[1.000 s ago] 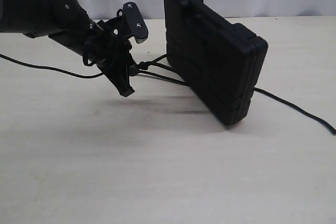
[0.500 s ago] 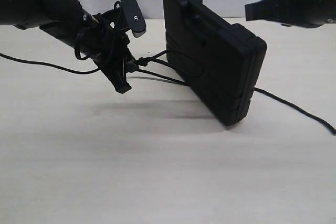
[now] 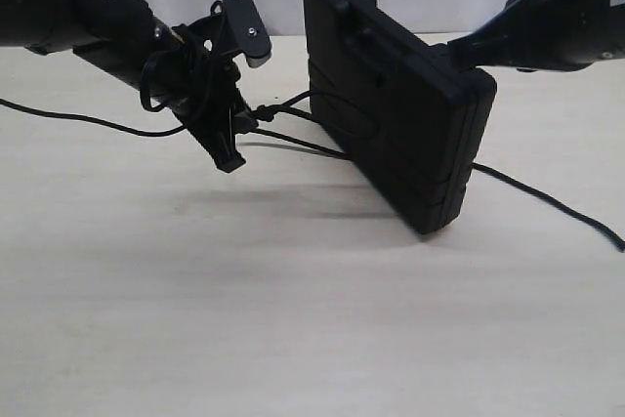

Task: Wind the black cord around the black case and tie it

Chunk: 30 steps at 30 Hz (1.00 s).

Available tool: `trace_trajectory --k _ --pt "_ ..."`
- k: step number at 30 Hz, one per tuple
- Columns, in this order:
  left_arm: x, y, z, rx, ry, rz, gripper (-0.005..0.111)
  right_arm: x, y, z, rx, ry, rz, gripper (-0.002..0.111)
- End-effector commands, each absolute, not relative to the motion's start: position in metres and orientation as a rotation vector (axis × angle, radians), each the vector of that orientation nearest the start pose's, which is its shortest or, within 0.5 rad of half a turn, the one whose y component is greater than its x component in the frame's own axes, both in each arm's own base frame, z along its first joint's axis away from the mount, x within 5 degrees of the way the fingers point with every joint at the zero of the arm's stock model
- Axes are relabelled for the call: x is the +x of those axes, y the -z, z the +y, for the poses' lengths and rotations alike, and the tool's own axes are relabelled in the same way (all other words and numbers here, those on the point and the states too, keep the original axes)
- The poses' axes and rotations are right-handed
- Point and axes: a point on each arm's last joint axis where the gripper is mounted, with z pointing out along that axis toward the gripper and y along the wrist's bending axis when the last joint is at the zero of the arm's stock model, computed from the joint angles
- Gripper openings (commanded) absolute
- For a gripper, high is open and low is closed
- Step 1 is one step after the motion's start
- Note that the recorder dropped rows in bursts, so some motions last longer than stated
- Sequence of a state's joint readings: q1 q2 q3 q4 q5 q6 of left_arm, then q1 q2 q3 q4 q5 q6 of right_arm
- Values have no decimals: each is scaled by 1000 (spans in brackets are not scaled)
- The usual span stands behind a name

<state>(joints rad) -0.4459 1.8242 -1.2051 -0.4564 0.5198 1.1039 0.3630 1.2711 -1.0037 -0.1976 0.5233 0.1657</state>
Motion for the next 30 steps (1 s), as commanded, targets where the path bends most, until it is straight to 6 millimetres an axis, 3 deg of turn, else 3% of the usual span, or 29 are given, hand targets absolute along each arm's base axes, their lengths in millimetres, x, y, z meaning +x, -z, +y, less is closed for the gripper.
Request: trace_trajectory --k 1,6,11,22,30 --pt "337 -216 -181 1408 171 2079 0 259 -325 88 -374 -73 2228 4" --pt "337 -232 -163 1362 180 2103 0 259 -325 88 -374 -73 2228 4" --pt "344 -237 -157 1149 303 2154 0 259 -325 90 -375 -85 2229 4" --pt "344 -231 -175 1050 396 2154 0 259 -325 90 -373 -89 2230 4" --pt "340 -231 -187 1074 388 2126 0 259 -325 90 -373 -89 2230 4"
